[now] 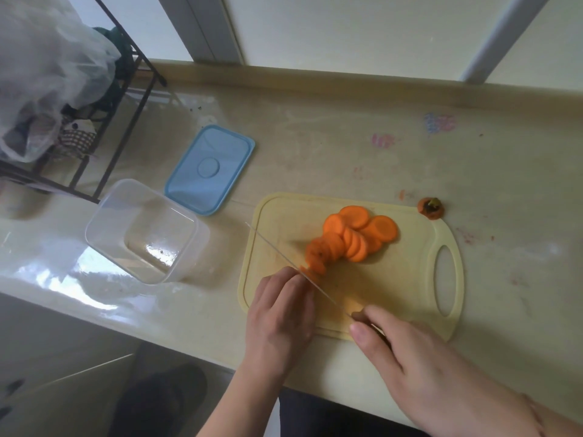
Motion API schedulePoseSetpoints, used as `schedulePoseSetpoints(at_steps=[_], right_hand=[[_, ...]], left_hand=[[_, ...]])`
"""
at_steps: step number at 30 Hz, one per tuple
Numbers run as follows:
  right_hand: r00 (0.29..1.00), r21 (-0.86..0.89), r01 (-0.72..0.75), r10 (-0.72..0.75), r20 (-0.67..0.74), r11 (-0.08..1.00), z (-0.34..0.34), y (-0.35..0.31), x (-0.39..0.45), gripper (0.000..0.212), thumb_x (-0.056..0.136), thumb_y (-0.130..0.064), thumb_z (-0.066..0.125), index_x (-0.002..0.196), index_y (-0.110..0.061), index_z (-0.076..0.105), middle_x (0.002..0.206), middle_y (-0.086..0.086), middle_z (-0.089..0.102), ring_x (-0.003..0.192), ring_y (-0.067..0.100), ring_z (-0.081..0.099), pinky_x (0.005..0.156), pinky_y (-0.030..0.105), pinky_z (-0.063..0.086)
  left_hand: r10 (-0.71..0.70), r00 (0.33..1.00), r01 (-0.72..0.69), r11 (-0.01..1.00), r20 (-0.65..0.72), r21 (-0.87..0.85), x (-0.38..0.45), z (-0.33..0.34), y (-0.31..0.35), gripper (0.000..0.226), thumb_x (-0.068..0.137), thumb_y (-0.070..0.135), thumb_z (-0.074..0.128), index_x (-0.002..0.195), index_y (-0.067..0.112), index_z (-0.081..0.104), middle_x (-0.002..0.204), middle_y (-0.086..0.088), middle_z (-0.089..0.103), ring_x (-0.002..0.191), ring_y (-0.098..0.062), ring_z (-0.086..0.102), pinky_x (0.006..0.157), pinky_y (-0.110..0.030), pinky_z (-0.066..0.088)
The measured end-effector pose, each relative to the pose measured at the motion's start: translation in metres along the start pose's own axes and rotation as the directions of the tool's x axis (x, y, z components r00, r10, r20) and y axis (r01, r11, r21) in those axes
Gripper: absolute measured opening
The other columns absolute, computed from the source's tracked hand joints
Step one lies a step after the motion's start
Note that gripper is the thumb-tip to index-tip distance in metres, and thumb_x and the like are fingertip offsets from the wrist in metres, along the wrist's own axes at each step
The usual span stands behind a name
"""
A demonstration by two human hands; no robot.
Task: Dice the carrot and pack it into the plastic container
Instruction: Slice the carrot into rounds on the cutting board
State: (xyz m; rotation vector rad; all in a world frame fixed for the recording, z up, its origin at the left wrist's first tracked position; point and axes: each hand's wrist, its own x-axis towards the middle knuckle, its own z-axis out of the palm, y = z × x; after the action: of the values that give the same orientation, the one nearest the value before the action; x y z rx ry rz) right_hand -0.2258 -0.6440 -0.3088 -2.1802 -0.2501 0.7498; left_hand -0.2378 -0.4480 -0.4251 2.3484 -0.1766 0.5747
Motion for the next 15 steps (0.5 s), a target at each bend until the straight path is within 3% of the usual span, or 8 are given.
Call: schedulePoseSetpoints(at_steps=[4,7,11,15], right_hand=[[0.999,-0.015,-0.014,0.015,0.039,1.0,-0.003,0.0,-0.002,0.039,0.088,-0.065,0.02,0.082,-0.032,0.04,0.07,-0.011,0.055,0.063,0.011,0.051,0.06,0.03,0.04],[0.999,-0.03,0.002,-0.001,0.043,1.0,0.001,0.004,0.006,0.037,0.09,-0.063,0.019,0.078,-0.033,0.036,0.067,-0.008,0.054,0.061,0.014,0.05,0.06,0.035,0.039],[1.0,-0.048,0.01,-0.009,0.014,0.999,0.017,0.012,0.027,0.04,0.089,-0.065,0.016,0.079,-0.03,0.034,0.066,0.001,0.052,0.065,0.018,0.052,0.068,0.044,0.042],[0.999,0.006,0.027,-0.027,0.023,1.0,0.023,0.022,0.037,0.04,0.09,-0.064,0.02,0.078,-0.029,0.035,0.067,0.002,0.051,0.065,0.016,0.051,0.065,0.042,0.043]], left_hand=[[0.013,1.0,-0.013,1.0,0.015,-0.011,-0.001,0.0,0.0,0.036,0.081,-0.001,0.078,0.112,0.016,0.067,0.114,0.0,0.066,0.093,-0.022,0.064,0.085,-0.028,0.052],[0.004,1.0,-0.005,1.0,0.009,0.018,-0.002,0.001,-0.001,0.023,0.082,-0.002,0.078,0.103,0.005,0.076,0.11,-0.006,0.071,0.09,-0.023,0.066,0.081,-0.031,0.054],[-0.023,1.0,0.023,0.999,-0.005,0.046,-0.002,0.001,-0.005,0.017,0.083,0.0,0.079,0.1,0.003,0.078,0.108,-0.007,0.073,0.088,-0.021,0.068,0.08,-0.03,0.055],[-0.014,1.0,0.014,0.999,0.002,0.039,-0.006,0.001,-0.006,0.014,0.089,0.003,0.074,0.103,0.003,0.078,0.108,-0.008,0.071,0.091,-0.022,0.068,0.082,-0.03,0.055]])
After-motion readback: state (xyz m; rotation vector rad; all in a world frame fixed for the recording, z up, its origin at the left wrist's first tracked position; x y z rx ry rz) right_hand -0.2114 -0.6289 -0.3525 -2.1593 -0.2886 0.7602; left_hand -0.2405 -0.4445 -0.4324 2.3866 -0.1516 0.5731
